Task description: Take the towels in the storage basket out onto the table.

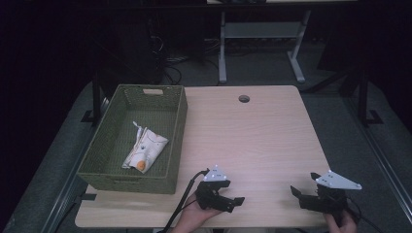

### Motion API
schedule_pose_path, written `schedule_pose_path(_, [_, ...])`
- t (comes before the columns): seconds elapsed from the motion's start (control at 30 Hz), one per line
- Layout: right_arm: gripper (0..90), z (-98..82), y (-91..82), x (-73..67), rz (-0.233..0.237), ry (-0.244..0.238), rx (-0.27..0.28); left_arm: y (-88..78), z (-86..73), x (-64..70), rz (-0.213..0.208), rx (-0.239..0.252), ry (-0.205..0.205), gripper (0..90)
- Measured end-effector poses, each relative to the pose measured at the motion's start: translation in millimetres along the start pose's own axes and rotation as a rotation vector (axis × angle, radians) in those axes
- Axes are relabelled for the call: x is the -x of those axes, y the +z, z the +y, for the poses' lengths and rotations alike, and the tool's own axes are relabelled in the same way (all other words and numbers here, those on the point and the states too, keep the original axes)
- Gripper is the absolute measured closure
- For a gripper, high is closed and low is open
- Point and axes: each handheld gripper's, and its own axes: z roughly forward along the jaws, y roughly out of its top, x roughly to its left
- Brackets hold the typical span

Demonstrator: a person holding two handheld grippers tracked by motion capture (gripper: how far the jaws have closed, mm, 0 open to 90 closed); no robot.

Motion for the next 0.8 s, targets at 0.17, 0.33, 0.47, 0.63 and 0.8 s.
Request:
schedule_pose_path(0.17, [13.8, 0.6, 0.5, -0.7, 0.002, 0.002, -0.003, -2.5, 8.2, -1.7, -0.002, 0.000, 0.012, 20.0])
schedule_pose_path(0.33, [13.9, 1.8, -0.9, -3.7, 0.007, -0.005, 0.004, -2.0, 12.0, -1.4, -0.013, -0.015, 0.010, 19.0])
schedule_pose_path(0.47, [13.9, 2.1, 0.3, -5.1, 0.008, -0.009, -0.006, -3.1, 21.2, -2.2, -0.025, -0.024, 0.007, 19.0])
schedule_pose_path(0.63, [13.8, 2.2, -0.3, -4.8, 0.010, -0.012, -0.004, -8.1, 27.8, -4.3, -0.034, -0.027, 0.023, 19.0])
schedule_pose_path(0.8, [13.9, 2.0, 0.3, -5.2, 0.015, -0.017, -0.003, -14.7, 34.1, -8.6, -0.053, -0.022, 0.020, 19.0])
